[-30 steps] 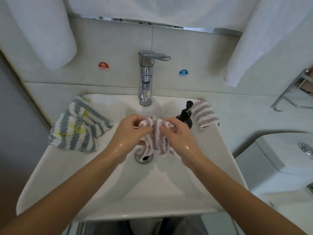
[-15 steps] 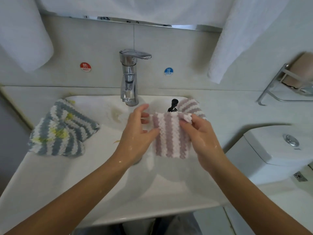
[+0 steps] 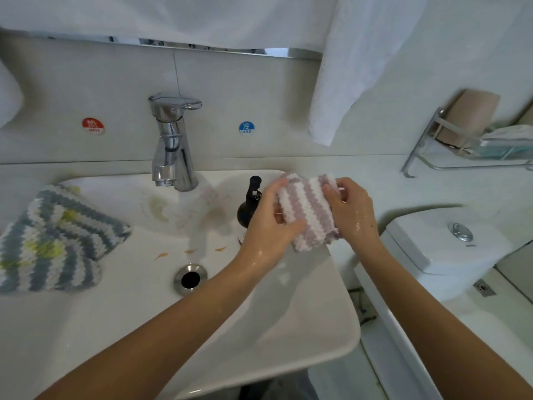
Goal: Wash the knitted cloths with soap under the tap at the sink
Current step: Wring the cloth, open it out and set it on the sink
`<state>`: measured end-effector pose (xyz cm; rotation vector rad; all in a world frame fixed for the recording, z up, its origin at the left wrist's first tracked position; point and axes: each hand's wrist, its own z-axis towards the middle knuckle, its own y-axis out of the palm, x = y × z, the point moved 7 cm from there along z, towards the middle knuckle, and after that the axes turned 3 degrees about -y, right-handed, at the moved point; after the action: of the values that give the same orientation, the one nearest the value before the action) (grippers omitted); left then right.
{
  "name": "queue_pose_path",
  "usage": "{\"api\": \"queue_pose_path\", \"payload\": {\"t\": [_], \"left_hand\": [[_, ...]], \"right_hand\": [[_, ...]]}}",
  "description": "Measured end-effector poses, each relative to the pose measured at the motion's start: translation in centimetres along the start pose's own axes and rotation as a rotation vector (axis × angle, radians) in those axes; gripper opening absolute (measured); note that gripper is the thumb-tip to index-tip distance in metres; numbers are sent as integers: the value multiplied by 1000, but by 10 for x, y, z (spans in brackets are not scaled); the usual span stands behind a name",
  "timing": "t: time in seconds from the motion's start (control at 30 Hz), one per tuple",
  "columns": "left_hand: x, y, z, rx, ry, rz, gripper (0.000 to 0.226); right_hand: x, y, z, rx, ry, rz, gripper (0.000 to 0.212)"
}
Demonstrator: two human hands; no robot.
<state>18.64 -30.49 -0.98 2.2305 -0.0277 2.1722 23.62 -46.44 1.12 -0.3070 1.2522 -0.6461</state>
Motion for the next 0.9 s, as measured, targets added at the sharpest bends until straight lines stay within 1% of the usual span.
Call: {"api": "queue_pose_path", "payload": {"t": [0.1, 0.3, 0.43, 0.57, 0.63, 0.7, 0.77, 0.8, 0.83, 0.9], "left_hand": [[-4, 9, 14, 54, 15, 243, 55], [-7, 19, 50, 138, -11, 522, 62], [-14, 29, 61, 116, -58, 656, 55], [-30, 29, 65, 74, -63, 833, 44], [-32, 28, 63, 42, -46, 906, 41], [-27, 24, 55, 46, -14, 977, 40], [-18, 20, 44, 103, 45, 1064, 40], [-13, 19, 40, 139, 90, 1104, 39], [-9, 19, 37, 166, 140, 1124, 38], [-6, 20, 37, 160, 219, 1102, 37]], "right_hand": [[10, 9, 17, -61, 27, 20, 21], [22, 29, 48, -145, -43, -134, 25], [31, 38, 54, -217, -92, -248, 25], [50, 51, 51, -287, -46, -278, 23], [55, 49, 52, -272, 2, -252, 29], [54, 38, 54, -195, 12, -204, 41], [42, 24, 50, -117, -67, -131, 43], [35, 20, 45, -120, -124, -111, 43], [28, 20, 39, -163, -170, -98, 42], [20, 28, 24, -325, -203, -102, 42]]}}
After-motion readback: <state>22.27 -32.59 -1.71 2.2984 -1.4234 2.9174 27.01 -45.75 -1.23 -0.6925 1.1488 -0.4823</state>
